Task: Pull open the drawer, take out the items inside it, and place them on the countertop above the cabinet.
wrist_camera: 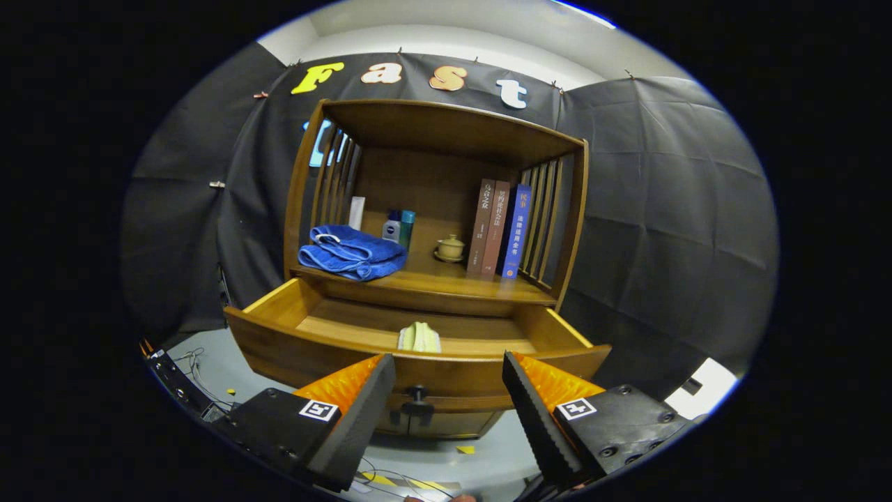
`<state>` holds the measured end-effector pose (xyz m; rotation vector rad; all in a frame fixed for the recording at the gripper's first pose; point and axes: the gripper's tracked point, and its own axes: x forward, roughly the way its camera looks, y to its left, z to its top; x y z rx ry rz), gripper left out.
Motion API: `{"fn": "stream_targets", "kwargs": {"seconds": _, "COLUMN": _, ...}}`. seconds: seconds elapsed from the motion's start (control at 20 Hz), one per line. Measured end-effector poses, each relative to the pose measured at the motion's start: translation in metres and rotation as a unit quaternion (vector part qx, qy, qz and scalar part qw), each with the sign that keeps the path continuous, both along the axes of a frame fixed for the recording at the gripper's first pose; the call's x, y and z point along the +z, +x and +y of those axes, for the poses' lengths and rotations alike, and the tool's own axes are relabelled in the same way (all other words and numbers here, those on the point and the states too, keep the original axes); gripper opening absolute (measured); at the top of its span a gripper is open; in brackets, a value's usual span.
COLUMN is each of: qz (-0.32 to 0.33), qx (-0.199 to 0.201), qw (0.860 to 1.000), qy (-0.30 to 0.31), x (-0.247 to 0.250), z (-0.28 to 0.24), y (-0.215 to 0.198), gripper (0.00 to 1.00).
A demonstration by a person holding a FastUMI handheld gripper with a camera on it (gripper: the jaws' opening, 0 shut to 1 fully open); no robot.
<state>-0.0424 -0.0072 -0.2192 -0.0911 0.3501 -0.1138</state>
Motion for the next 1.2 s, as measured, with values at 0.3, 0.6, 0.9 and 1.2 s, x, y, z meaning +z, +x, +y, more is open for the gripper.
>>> {"fn": "stream_targets", "kwargs": {"seconds": 0.3, "qz": 0.108, "qx": 0.0, "qw": 0.994, "qy": 0.029, "x": 0.012, "z": 0.019, "y": 0.061, "gripper": 0.98}}
{"fn": "stream_targets", "kwargs": {"seconds": 0.6, "qz": 0.23, "qx": -0.013, "qw": 0.973, "qy": 0.002, "x": -0.036, "z": 0.026, "y": 0.102, "gripper": 0.99}}
{"fn": "stream_targets", "kwargs": {"seconds": 0.9, "qz": 0.309, "qx": -0.001, "qw": 0.951, "qy": 0.029, "x": -0.091, "z": 0.046, "y": 0.13, "gripper": 0.98}}
{"fn": "stream_targets", "kwargs": {"seconds": 1.2, "qz": 0.338, "qx": -0.006, "qw": 0.94, "qy": 0.042, "x": -0.117, "z": 0.048, "y": 0.155, "gripper": 0.98}}
